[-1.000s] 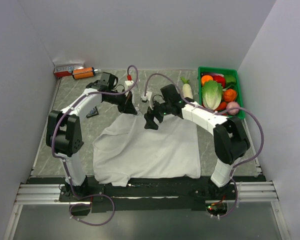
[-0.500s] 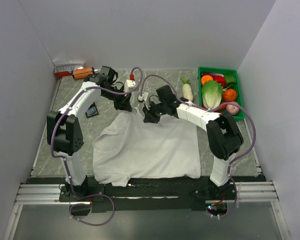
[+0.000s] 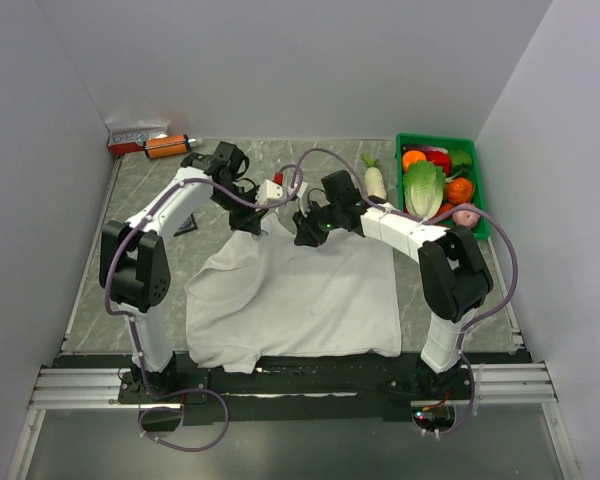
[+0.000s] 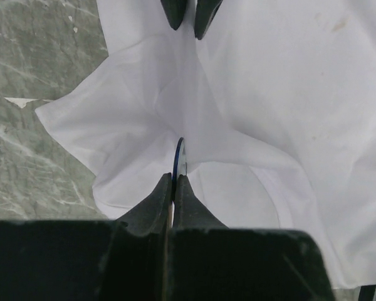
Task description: Remove the brooch from the garment
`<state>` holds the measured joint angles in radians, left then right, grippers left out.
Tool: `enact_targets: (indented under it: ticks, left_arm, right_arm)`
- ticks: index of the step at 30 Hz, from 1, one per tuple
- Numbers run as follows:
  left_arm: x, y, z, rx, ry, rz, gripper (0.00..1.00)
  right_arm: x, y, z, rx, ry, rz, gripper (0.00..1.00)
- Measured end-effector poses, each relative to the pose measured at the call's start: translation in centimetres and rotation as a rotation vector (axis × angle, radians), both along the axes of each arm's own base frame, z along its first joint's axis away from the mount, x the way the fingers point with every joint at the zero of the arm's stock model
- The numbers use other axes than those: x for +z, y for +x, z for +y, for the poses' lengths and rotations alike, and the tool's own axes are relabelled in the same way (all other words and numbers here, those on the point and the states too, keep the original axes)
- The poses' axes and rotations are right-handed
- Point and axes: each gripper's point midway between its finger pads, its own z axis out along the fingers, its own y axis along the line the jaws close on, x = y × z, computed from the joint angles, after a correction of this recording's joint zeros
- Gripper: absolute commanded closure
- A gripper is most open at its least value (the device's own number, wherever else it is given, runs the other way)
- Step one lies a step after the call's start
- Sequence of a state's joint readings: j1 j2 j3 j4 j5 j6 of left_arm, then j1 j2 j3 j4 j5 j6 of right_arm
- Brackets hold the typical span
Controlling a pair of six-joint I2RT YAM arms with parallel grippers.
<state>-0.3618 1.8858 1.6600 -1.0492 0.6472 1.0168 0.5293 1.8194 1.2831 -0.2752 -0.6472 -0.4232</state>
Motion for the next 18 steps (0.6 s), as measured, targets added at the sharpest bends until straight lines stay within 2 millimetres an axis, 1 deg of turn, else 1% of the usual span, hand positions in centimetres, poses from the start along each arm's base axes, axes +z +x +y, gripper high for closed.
enact_targets:
  ticks: [1, 2, 4, 5, 7, 8, 10, 13, 16, 18]
  left_arm:
    - [0.1, -0.1, 0.2, 0.001, 0.009, 0.005, 0.99]
    - [0.2, -0.1, 0.2, 0.001, 0.016, 0.010, 0.99]
    - [0.8, -0.1, 0.2, 0.000, 0.027, 0.036, 0.99]
    - [1.2, 0.2, 0.0, 0.003, 0.024, 0.045, 0.99]
    - [1.6, 0.6, -0.5, 0.010, 0.010, 0.068, 0.99]
    - [1.5, 0.5, -0.7, 0.016, 0.003, 0.093, 0.99]
    - [1.1, -0.4, -0.9, 0.025, -0.003, 0.157, 0.99]
    - [-0.4, -1.8, -1.1, 0.052, -0.004, 0.284, 0.99]
    - [-1.6, -3.2, -1.2, 0.074, -0.005, 0.386, 0.99]
    - [-1.9, -3.7, -1.2, 0.095, -0.017, 0.442, 0.99]
  right_arm:
    - [0.0, 0.1, -0.1, -0.008, -0.004, 0.002, 0.59]
    - [0.0, 0.1, -0.1, -0.016, -0.007, 0.003, 0.50]
    - [0.2, 0.1, -0.2, -0.024, -0.004, 0.007, 0.45]
    - [0.4, 0.2, -0.4, -0.027, 0.001, 0.006, 0.44]
    - [1.3, 0.2, -0.6, -0.026, 0.021, 0.003, 0.40]
    - [2.0, 0.1, -0.7, -0.024, 0.036, 0.001, 0.39]
    - [3.3, -0.4, -0.7, -0.013, 0.065, 0.001, 0.36]
    - [5.2, -1.0, -0.5, 0.001, 0.119, 0.009, 0.33]
    - [5.9, -1.5, 0.1, 0.003, 0.163, 0.049, 0.32]
    - [5.9, -1.9, 0.4, -0.006, 0.188, 0.090, 0.31]
